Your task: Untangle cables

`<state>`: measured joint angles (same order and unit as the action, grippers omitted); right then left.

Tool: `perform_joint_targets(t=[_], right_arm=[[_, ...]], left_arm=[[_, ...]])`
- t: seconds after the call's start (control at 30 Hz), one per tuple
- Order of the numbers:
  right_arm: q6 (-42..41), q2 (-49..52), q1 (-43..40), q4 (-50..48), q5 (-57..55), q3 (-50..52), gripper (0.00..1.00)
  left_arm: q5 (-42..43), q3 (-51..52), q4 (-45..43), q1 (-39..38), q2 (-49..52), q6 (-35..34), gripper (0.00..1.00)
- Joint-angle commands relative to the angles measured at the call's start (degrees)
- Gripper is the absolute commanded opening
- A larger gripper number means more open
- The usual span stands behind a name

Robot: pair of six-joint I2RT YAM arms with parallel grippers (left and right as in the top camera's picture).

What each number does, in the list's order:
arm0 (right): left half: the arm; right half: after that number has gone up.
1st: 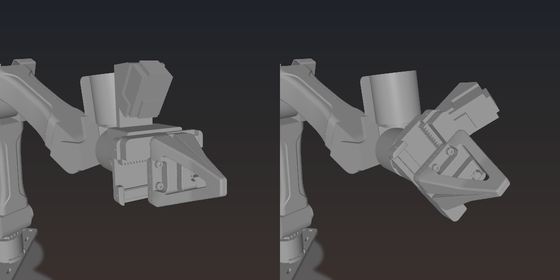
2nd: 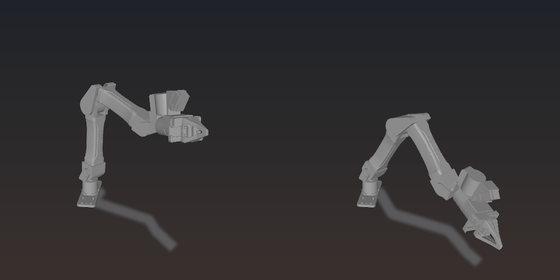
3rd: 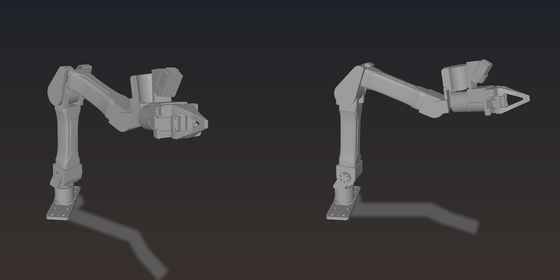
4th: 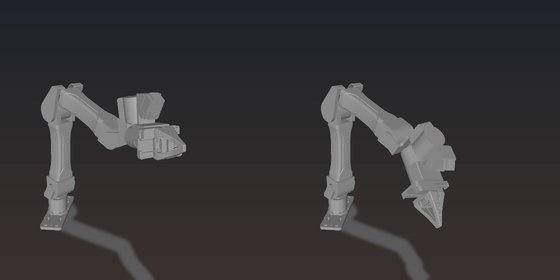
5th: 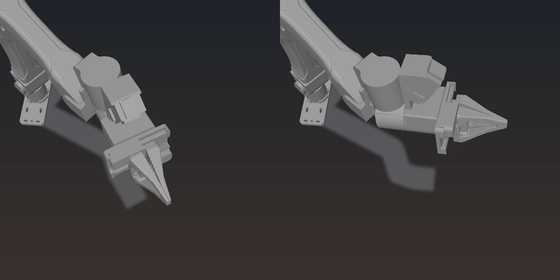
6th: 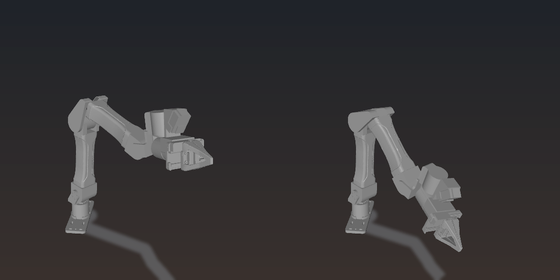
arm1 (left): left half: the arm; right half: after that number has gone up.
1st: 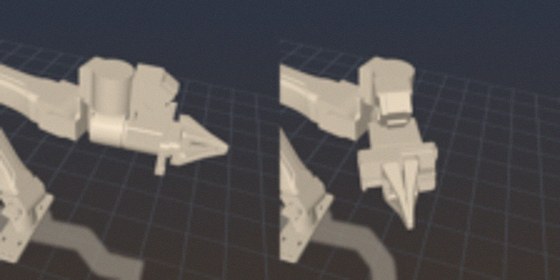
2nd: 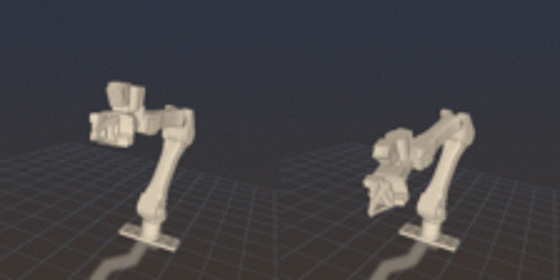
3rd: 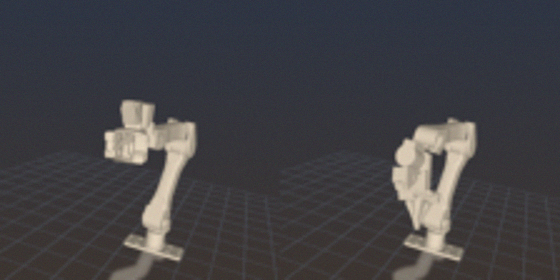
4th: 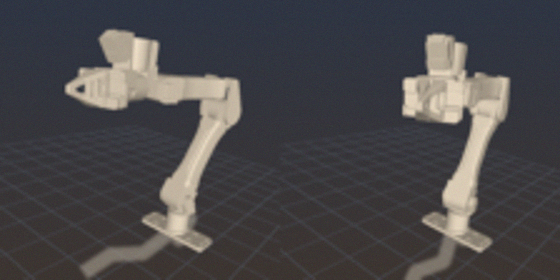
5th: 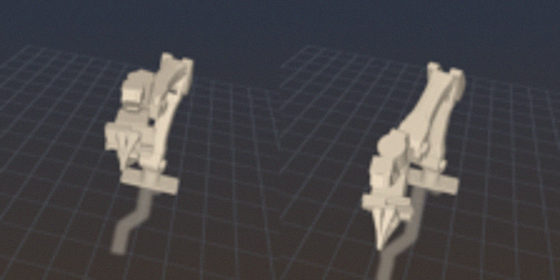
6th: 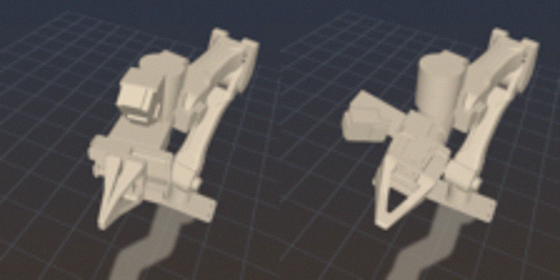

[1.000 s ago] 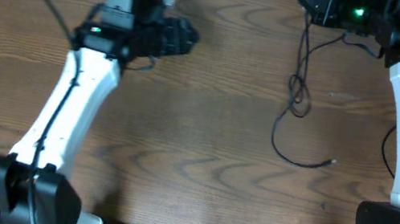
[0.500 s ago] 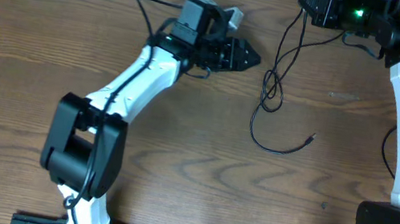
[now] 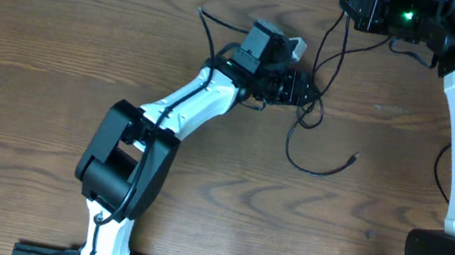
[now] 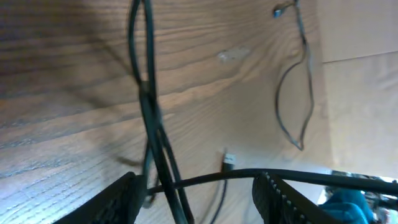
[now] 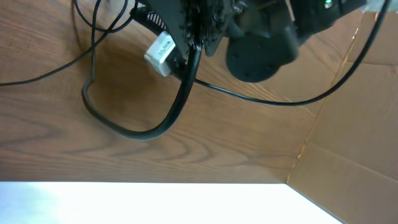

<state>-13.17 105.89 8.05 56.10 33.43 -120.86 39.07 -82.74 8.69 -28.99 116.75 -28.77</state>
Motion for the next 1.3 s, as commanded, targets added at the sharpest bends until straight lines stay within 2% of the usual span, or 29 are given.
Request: perform_joint_targets(t=[0.0,0.27,0.5,0.53,0.57,0.63,0.67,0.8,0.93,1.13,1.27], right_arm=[[0.6,-1.1,-0.1,0.3,-0.1,-0.3,0.01],[0.6,-1.1,-0.1,0.6,-0.1,-0.3,0.01],[0.6,-1.1,-0.1,0.8,-0.1,-0.3,0.01],[0.6,-1.1,-0.1,0.8,-0.1,-0.3,0.01],[0.6,-1.1,-0.1,0.8,-0.1,-0.3,0.01],[1.2,-1.1,-0.1,1.0,-0.2,-0.3,0.01],[1.3,-1.1,-0.1,1.2,-0.9,-0.3,0.01],[1.2,-1.1,-0.3,3.2,-6.1,-0.3,0.01],[0.8,-1.1,-2.4,5.1,-12.6,-0.3,0.01],[-1.8,-1.1,-9.9,7.6,-21.5,-0.3,0.01],[-2.3,-0.8,-15.6,8.2,-23.0,0.4,0.01]], left_arm=[[-4.2,0.1,-0.1,-0.1,0.7,-0.5,0.58],[-9.9,0.1,0.2,-0.5,0.8,-0.5,0.5],[-10.3,0.1,0.2,-2.8,2.5,-0.5,0.49],[-10.4,0.1,0.2,-3.0,2.8,-0.5,0.45],[-10.7,0.1,0.2,-3.0,3.0,-0.5,0.38],[-12.5,0.1,0.7,-3.0,3.1,-0.5,0.09],[-14.4,0.1,1.2,-2.9,3.1,-0.5,0.07],[-19.3,0.1,2.8,-1.7,2.6,0.2,0.07],[-21.0,0.1,6.4,1.3,-0.5,4.6,0.07],[-30.3,0.1,14.4,8.1,-12.4,11.4,0.07],[-31.6,0.1,16.0,13.4,-20.0,12.3,0.07]])
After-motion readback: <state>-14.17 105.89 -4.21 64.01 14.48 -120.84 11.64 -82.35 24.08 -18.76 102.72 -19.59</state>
